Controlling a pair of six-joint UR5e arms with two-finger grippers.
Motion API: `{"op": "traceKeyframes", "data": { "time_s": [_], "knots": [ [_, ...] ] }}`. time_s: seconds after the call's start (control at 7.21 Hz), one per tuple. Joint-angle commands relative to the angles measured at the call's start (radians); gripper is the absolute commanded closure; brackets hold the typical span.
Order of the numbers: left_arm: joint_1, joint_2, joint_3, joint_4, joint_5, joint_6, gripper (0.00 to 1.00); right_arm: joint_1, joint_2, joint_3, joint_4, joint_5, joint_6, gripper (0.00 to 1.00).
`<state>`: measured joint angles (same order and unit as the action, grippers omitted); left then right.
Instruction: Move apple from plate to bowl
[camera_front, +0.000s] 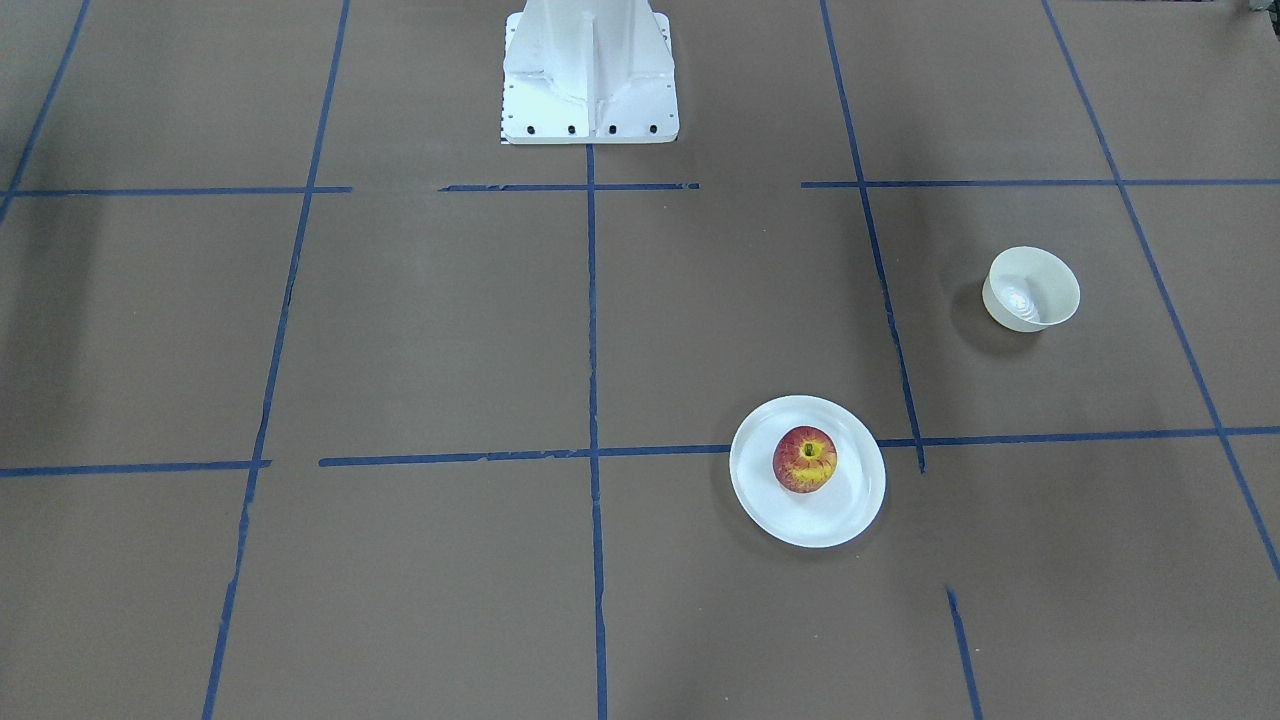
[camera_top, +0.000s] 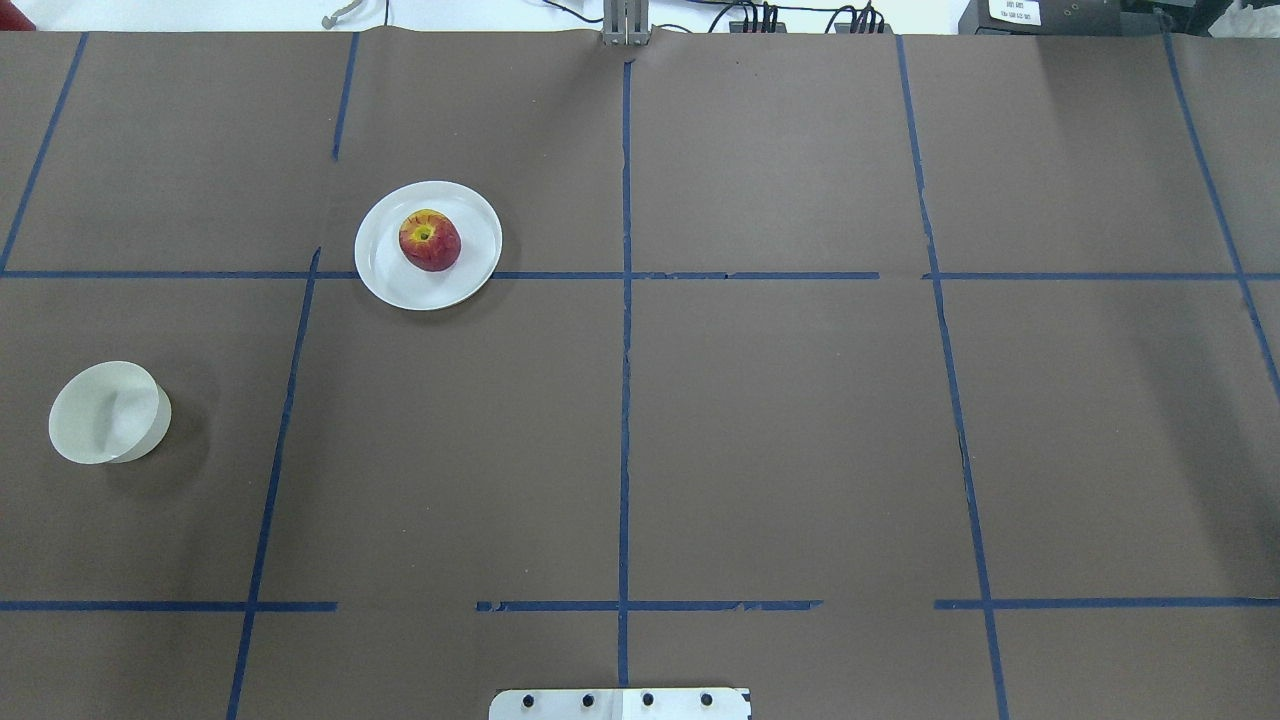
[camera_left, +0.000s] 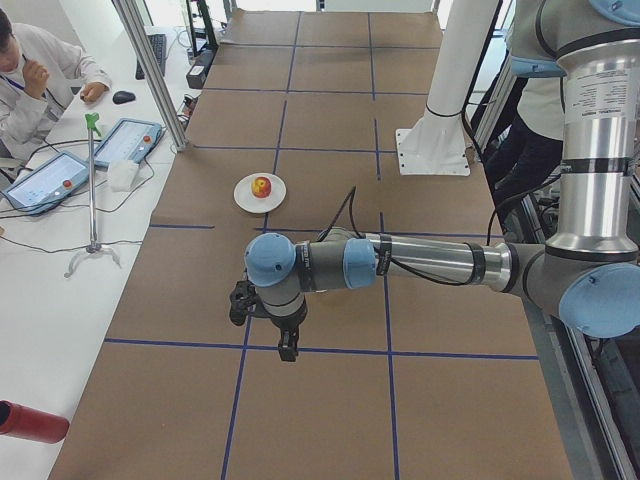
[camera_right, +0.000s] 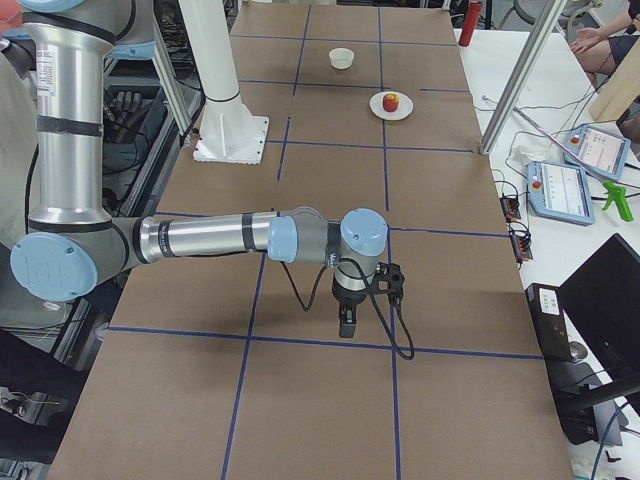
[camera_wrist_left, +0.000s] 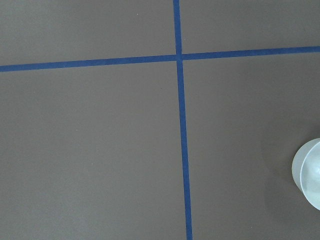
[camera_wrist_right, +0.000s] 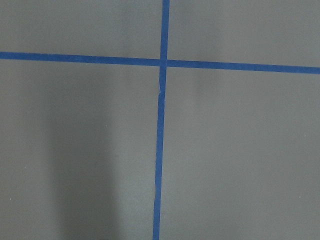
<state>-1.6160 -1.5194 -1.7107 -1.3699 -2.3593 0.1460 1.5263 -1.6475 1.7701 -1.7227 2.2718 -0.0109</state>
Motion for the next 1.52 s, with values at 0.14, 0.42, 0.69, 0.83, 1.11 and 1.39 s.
{"op": "traceKeyframes", "data": {
  "time_s": [0.14, 0.42, 0.69, 0.83, 1.11, 1.39],
  "knots": [
    [-0.015, -0.008, -0.024, 0.002, 0.002, -0.012, 0.0, 0.0, 0.0, 0.0, 0.002, 0.0, 0.0, 0.0],
    [-0.018, 0.002, -0.079, 0.002, 0.003, -0.055, 0.0, 0.0, 0.0, 0.0, 0.0, 0.0, 0.0, 0.0],
    [-0.001, -0.01, -0.14, 0.006, 0.006, -0.084, 0.0, 0.0, 0.0, -0.001, 0.0, 0.0, 0.0, 0.0],
    [0.052, -0.007, -0.226, 0.005, 0.006, -0.138, 0.0, 0.0, 0.0, 0.0, 0.0, 0.0, 0.0, 0.0],
    [0.152, -0.048, -0.277, 0.002, 0.005, -0.147, 0.0, 0.0, 0.0, 0.0, 0.0, 0.0, 0.0, 0.0],
    [0.279, -0.186, -0.277, 0.008, 0.008, -0.352, 0.0, 0.0, 0.0, 0.0, 0.0, 0.0, 0.0, 0.0]
  ]
}}
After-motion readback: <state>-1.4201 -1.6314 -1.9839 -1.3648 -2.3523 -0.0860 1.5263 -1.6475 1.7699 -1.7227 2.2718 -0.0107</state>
